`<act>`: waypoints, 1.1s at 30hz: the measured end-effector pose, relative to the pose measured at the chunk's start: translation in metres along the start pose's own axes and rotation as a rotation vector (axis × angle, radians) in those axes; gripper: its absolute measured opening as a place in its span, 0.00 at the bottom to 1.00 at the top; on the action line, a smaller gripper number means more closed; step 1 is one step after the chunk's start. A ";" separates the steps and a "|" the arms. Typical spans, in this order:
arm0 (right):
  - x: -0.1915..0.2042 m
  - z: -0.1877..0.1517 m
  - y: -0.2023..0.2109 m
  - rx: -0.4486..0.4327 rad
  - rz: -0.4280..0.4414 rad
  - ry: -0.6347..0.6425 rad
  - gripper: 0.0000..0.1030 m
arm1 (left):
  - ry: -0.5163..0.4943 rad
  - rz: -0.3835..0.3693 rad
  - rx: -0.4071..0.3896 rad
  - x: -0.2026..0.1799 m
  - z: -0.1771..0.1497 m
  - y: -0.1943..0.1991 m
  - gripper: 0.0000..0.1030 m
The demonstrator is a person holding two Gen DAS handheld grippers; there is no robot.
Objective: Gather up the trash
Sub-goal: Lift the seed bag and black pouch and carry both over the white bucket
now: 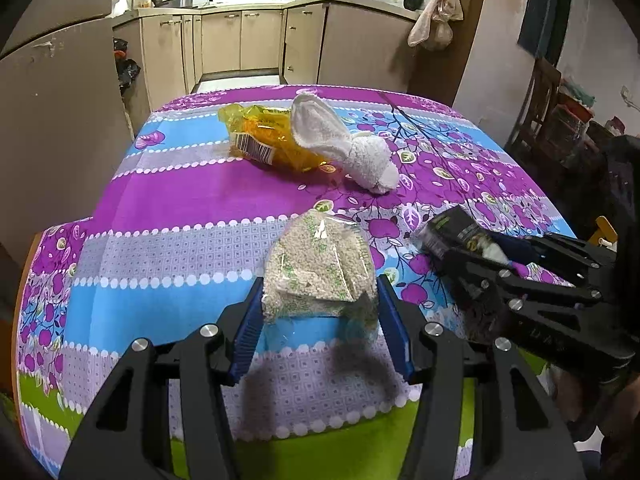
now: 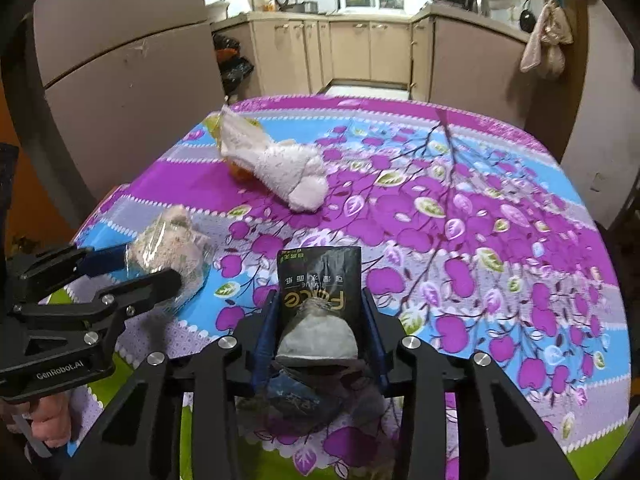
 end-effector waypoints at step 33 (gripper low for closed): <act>0.002 0.022 0.274 -0.511 -0.187 -0.081 0.38 | -0.129 0.062 -0.476 -0.077 0.054 0.198 0.50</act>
Point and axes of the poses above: each gripper's, at about its wrist camera, not at the fingertips, and y roughly against the way its jaws point, x to its left, z to its top, the point moved 10 cm from there along -y, roughly the way its jaws point, and after that the axes turned 7 degrees about -z, right-handed, at the moved point
